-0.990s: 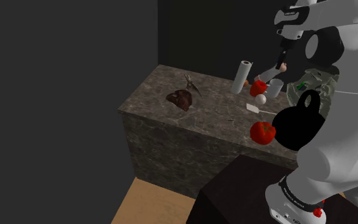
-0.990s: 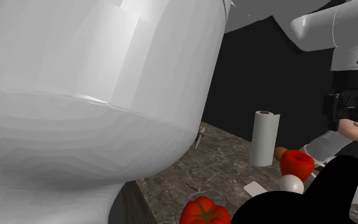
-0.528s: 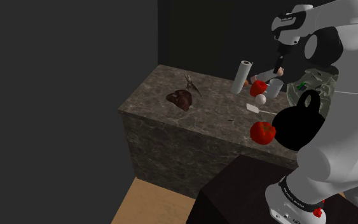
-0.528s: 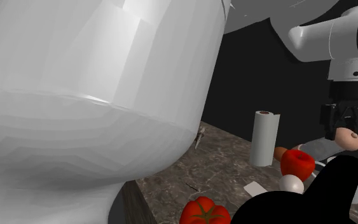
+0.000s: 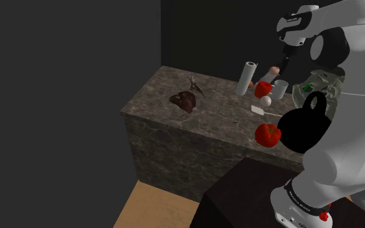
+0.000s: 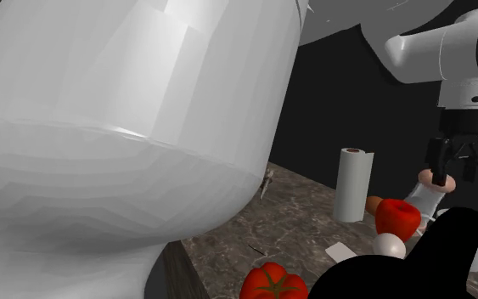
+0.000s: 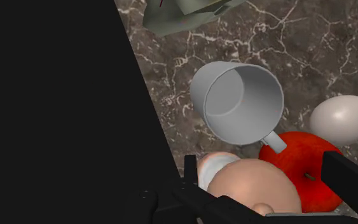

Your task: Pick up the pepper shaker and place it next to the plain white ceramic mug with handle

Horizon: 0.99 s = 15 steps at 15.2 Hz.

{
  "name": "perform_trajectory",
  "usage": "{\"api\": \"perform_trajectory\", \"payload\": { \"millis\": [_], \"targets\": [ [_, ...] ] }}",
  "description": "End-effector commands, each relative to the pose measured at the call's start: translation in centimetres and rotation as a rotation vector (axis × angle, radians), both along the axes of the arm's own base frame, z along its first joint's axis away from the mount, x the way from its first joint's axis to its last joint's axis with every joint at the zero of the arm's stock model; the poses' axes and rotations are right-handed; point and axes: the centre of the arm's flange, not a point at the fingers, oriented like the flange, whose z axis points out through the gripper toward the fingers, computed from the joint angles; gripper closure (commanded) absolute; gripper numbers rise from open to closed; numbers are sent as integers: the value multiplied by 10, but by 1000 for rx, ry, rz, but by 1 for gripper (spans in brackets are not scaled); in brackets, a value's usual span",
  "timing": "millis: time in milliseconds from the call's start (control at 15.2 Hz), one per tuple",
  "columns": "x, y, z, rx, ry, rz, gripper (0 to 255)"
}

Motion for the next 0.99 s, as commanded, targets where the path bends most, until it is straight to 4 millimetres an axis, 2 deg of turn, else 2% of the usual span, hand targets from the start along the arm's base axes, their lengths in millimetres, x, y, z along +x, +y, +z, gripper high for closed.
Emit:
{"api": "perform_trajectory", "payload": {
  "millis": [0,132,396,924],
  "targets": [
    [0,0,0,0,0,0,0],
    [0,0,0,0,0,0,0],
    [4,1,50,0,0,0,0],
    [4,1,50,0,0,0,0]
  ]
}}
